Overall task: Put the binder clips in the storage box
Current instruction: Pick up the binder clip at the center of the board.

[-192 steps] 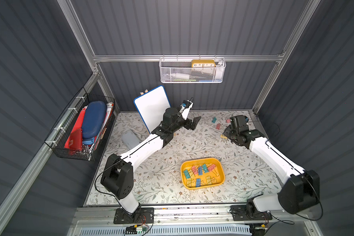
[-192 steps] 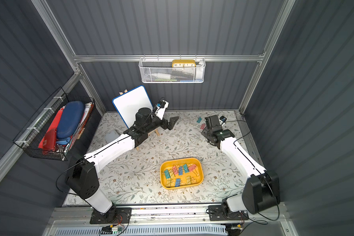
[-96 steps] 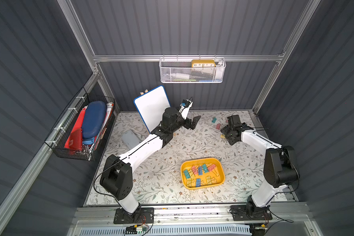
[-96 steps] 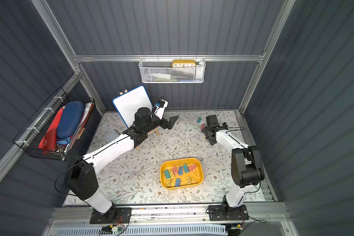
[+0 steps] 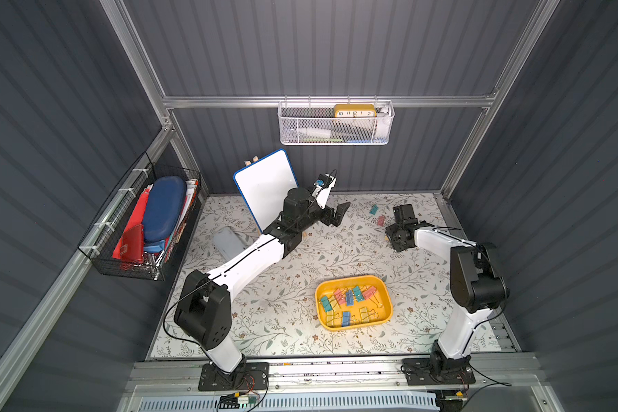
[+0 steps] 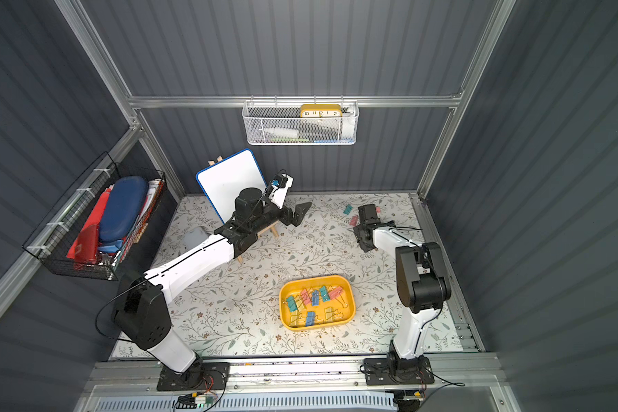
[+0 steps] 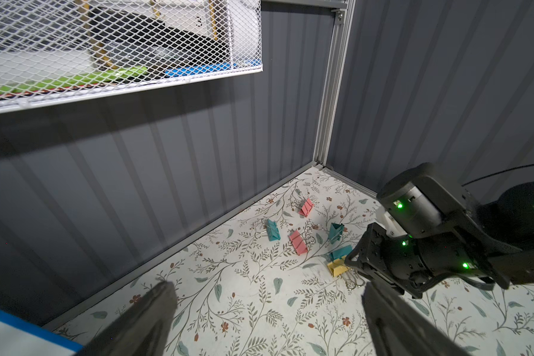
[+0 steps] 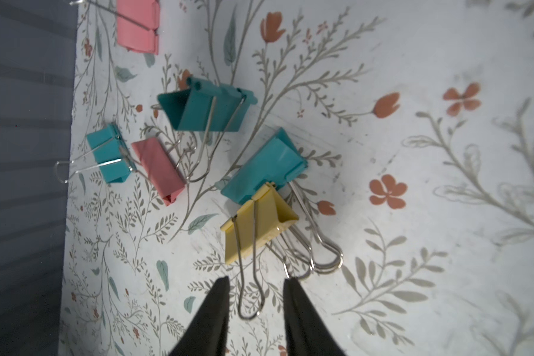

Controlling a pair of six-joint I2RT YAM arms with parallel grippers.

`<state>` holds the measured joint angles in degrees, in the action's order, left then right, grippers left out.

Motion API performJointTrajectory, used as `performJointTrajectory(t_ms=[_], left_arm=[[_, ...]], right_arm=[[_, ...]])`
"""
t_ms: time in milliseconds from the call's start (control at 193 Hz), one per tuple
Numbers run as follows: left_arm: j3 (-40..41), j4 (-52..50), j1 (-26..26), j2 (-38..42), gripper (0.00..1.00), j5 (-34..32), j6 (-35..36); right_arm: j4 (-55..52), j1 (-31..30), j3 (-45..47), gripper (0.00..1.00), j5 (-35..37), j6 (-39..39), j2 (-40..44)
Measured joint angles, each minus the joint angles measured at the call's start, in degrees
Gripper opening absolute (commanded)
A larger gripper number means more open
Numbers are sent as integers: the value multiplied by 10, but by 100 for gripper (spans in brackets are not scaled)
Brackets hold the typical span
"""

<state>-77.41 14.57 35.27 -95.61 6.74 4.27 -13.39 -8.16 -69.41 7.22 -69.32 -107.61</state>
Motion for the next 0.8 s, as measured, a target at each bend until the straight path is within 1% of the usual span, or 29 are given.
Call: performJointTrajectory(t_ms=[31, 109, 217, 393, 481, 590, 708, 796], left_arm=[[0, 0, 0, 0, 99, 0, 0], [0, 0, 0, 0, 99, -2, 0], [0, 0, 0, 1, 99, -4, 0], [0, 0, 0, 2, 99, -4, 0], [0, 0, 0, 3, 99, -4, 0], [0, 0, 0, 5, 99, -4, 0], [0, 3, 0, 6, 99, -4, 0], [0, 4, 0, 6, 99, -3, 0]], right_arm=[[2, 1, 0, 19, 0, -1, -3], [8, 2, 0, 9, -4, -3, -7], [18, 2, 0, 0, -10, -5, -5], [8, 2, 8, 0, -25, 8, 28], [-2, 2, 27, 0, -39, 19, 82], [-23, 2, 43, 0, -64, 46, 173], [-58, -3, 45, 0, -101, 104, 277], [-111, -23, 45, 0, -128, 155, 345]])
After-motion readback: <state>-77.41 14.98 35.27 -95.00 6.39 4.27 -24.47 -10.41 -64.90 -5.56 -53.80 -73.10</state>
